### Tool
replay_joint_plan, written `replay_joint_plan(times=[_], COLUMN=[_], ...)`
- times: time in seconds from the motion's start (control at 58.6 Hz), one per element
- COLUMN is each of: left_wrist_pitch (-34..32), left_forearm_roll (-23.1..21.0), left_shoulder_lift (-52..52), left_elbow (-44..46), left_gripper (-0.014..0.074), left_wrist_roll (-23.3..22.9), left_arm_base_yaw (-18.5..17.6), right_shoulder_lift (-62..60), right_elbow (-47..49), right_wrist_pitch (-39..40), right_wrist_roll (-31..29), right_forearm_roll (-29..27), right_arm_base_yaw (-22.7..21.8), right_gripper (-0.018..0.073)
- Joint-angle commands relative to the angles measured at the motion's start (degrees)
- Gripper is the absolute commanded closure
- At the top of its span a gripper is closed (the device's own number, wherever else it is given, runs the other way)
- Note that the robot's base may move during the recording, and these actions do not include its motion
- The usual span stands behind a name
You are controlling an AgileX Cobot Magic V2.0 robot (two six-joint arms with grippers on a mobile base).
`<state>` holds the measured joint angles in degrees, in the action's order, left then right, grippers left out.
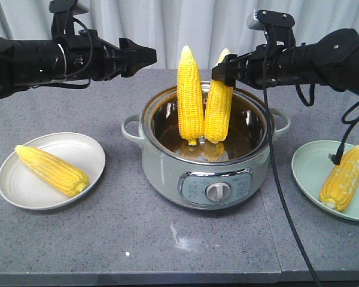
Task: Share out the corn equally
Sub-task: 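Close both grippers on the two upright cobs in the pot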
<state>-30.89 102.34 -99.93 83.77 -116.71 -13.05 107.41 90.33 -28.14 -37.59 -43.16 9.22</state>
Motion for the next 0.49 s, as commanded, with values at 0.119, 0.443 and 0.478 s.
replay_joint_plan(times=[0.119,0.443,0.478], left_wrist_pitch=[3.66,4.61,4.52], left_forearm_roll=[0.07,0.06,0.06], left_shoulder_lift=[1.31,-0.6,-0.6], left_elbow=[1.77,1.82,1.82], left_gripper=[0.0063,0.0063,0.0063], left_wrist_roll=[-0.17,-0.29,-0.34], left_arm_base_yaw=[-2.64,-3.77,-3.77], right_shoulder_lift=[-2.34,-2.34,-2.41], right_elbow=[1.75,1.75,1.75], right_wrist_pitch=[2.52,2.1,2.1], right_wrist_roll=[-0.89,-2.01,-2.98], right_forearm_roll=[-1.01,-1.07,-1.22], right_arm_base_yaw=[0.07,0.07,0.07], right_gripper=[0.005,0.0447,0.0501])
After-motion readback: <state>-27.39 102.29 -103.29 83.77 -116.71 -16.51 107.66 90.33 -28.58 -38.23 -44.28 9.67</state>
